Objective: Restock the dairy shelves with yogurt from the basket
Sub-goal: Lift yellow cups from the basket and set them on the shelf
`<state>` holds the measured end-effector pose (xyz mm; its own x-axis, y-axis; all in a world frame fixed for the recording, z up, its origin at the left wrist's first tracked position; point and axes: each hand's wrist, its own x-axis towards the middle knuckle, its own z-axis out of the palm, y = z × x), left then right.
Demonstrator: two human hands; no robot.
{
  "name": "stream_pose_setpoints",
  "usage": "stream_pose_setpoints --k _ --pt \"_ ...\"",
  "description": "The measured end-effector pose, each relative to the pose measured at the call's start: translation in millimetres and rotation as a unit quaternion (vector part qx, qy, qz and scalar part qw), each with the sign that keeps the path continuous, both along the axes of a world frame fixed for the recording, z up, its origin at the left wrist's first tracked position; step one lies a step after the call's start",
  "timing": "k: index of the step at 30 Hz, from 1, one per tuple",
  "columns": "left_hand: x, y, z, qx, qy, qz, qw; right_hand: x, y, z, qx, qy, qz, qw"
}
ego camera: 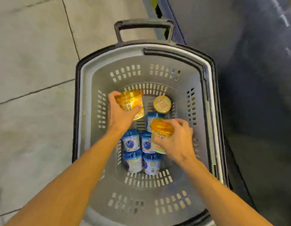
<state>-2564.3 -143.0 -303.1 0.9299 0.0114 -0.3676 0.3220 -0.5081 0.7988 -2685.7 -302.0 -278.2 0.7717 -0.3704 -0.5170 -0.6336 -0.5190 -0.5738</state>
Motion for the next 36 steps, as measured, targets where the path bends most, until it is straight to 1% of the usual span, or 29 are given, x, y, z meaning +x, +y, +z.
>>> stream_pose_setpoints --k 1,3,4,5,6,7,9,10,11,12,13,14,15,16,17,18,19,20,21,22,24,25,27,28,30,31,33,34,36 --pt "-6.1 2.9 4.7 -0.007 0.006 0.008 1.000 2.6 0.2 6.0 0.008 -0.011 -0.010 1.000" --pt "-6.8 3.5 62.3 -0.030 0.002 0.006 1.000 13.5 -7.0 59.3 0.022 -0.048 -0.029 0.998" --pt "-12.5 3.7 69.1 -0.035 0.002 0.011 0.999 15.4 -7.4 61.4 0.023 -0.056 -0.037 0.997" --pt "-10.9 -1.3 110.2 -0.037 -0.013 0.001 0.999 19.7 -15.1 101.1 0.029 -0.080 -0.049 0.995" --pt "-9.9 -3.7 135.4 -0.042 -0.015 -0.006 0.999 23.8 -20.7 126.5 0.032 -0.086 -0.058 0.994" --pt "-13.3 -3.2 141.4 -0.047 -0.015 -0.001 0.999 25.6 -21.9 129.3 0.034 -0.095 -0.064 0.993" --pt "-10.8 -17.7 211.0 -0.063 -0.028 -0.023 0.997 25.2 -43.5 201.3 0.038 -0.106 -0.077 0.991" --pt "-15.6 -16.1 216.5 -0.062 -0.023 -0.016 0.998 23.4 -43.8 204.6 0.041 -0.105 -0.082 0.990" --pt "-14.9 -30.9 264.8 -0.074 -0.041 -0.029 0.996 17.7 -61.2 251.2 0.039 -0.131 -0.098 0.986" --pt "-15.2 -38.4 293.4 -0.080 -0.033 -0.042 0.995 13.7 -70.1 283.2 0.035 -0.132 -0.111 0.984" --pt "-21.2 -35.7 299.3 -0.083 -0.028 -0.033 0.996 10.7 -68.7 285.0 0.032 -0.141 -0.123 0.982" --pt "-23.5 -56.4 348.8 -0.099 -0.048 -0.051 0.993 -0.1 -88.9 337.2 0.026 -0.169 -0.141 0.975" --pt "-25.7 -67.3 378.7 -0.107 -0.048 -0.067 0.991 -6.6 -99.1 374.2 0.027 -0.177 -0.155 0.972" --pt "-30.6 -64.5 384.0 -0.109 -0.051 -0.062 0.991 -8.1 -97.4 380.7 0.032 -0.184 -0.159 0.969" --pt "-38.1 -89.4 429.8 -0.127 -0.069 -0.090 0.985 -27.1 -120.3 427.1 0.029 -0.214 -0.178 0.960" --pt "-42.6 -103.8 457.7 -0.138 -0.069 -0.110 0.982 -35.6 -131.8 463.8 0.031 -0.224 -0.201 0.953" --pt "-46.2 -101.2 463.2 -0.136 -0.070 -0.110 0.982 -36.6 -131.5 469.4 0.025 -0.227 -0.196 0.954" --pt "-58.3 -131.3 506.8 -0.159 -0.090 -0.140 0.973 -58.7 -153.5 513.3 0.002 -0.253 -0.210 0.945" --pt "-64.8 -147.9 534.0 -0.169 -0.088 -0.166 0.968 -69.2 -169.0 538.3 -0.013 -0.256 -0.227 0.940" --pt "-65.9 -146.1 540.3 -0.170 -0.087 -0.168 0.967 -68.2 -169.3 536.9 -0.020 -0.251 -0.228 0.940" --pt "-92.3 -195.0 605.9 -0.203 -0.095 -0.231 0.947 -110.8 -206.0 597.2 -0.055 -0.269 -0.263 0.925" --pt "-91.8 -193.2 610.2 -0.198 -0.090 -0.233 0.948 -108.0 -207.9 596.4 -0.055 -0.272 -0.268 0.923" --pt "-122.7 -238.3 661.2 -0.211 -0.091 -0.291 0.929 -157.9 -242.0 648.4 -0.087 -0.293 -0.303 0.903" --pt "-121.9 -237.1 663.1 -0.206 -0.092 -0.290 0.930 -155.5 -244.9 649.9 -0.091 -0.298 -0.305 0.900" --pt "-157.8 -282.4 698.4 -0.213 -0.105 -0.346 0.908 -212.6 -274.2 688.2 -0.129 -0.314 -0.354 0.871" --pt "-157.2 -281.4 700.2 -0.209 -0.109 -0.341 0.910 -210.8 -276.4 688.9 -0.133 -0.313 -0.355 0.871" --pt "-198.4 -325.5 722.7 -0.227 -0.112 -0.394 0.884 -269.1 -300.5 710.0 -0.169 -0.317 -0.407 0.840" --pt "-197.3 -326.1 722.8 -0.227 -0.107 -0.391 0.886 -266.9 -303.6 709.5 -0.171 -0.316 -0.405 0.841" --pt "-239.4 -366.7 732.3 -0.238 -0.101 -0.443 0.859 -321.7 -320.7 716.9 -0.198 -0.307 -0.450 0.815"
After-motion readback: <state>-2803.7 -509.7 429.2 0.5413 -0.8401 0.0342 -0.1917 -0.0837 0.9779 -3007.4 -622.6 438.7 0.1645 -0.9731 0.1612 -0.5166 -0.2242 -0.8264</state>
